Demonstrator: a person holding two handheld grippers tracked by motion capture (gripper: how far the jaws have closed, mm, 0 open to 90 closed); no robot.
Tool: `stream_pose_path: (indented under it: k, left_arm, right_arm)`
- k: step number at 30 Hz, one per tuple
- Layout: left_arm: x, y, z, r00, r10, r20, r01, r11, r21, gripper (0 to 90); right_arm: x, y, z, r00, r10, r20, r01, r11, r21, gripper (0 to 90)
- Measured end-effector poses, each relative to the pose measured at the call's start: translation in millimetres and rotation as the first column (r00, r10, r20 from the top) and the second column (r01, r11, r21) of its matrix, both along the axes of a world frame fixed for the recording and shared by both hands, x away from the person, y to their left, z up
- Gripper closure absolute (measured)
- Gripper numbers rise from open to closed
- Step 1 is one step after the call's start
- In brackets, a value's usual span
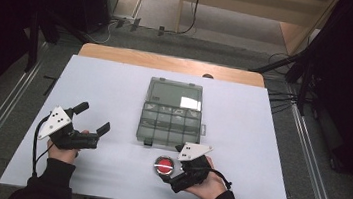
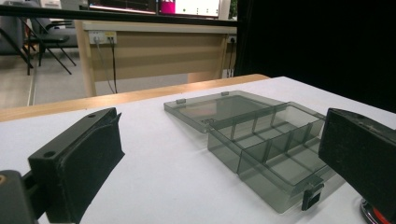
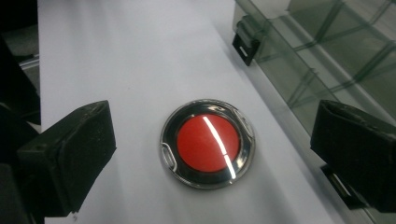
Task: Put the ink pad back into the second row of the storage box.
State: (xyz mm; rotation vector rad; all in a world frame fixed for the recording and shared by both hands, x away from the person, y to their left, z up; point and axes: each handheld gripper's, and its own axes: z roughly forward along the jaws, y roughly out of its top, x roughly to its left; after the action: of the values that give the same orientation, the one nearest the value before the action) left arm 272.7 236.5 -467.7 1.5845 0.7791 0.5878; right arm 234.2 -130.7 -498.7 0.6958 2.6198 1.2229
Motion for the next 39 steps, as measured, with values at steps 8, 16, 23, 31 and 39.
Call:
stream_pose_path:
  k: [8,16,23,31,39]
  left_arm:
    - [-0.1,-0.1,0.0,1.0,-0.001,-0.001,0.001,1.0,0.0,0.0]
    - [0.0,0.1,-0.1,1.0,-0.002,-0.002,0.002,1.0,-0.005,0.0]
    - [0.1,0.1,-0.1,1.0,-0.002,-0.003,0.002,1.0,-0.005,0.0]
    - [-0.1,0.2,0.2,1.0,0.0,-0.002,0.0,1.0,-0.005,0.0]
    - [0.3,0.1,-0.1,1.0,-0.003,-0.004,0.002,1.0,-0.006,0.0]
  right_arm:
    - [4.2,15.3,-5.8,0.9984,0.05,-0.026,-0.051,0.9972,-0.054,1.9]
    - [7.0,24.0,-14.7,0.9978,0.052,-0.041,-0.056,0.9914,-0.118,6.6]
    - [9.5,23.0,-17.6,0.9984,0.028,-0.049,-0.037,0.9822,-0.184,26.3]
    - [7.5,22.9,-16.1,0.9988,0.035,-0.035,-0.041,0.9803,-0.193,30.5]
    - [7.1,20.0,-1.8,0.9993,0.035,-0.009,-0.036,0.991,-0.129,30.6]
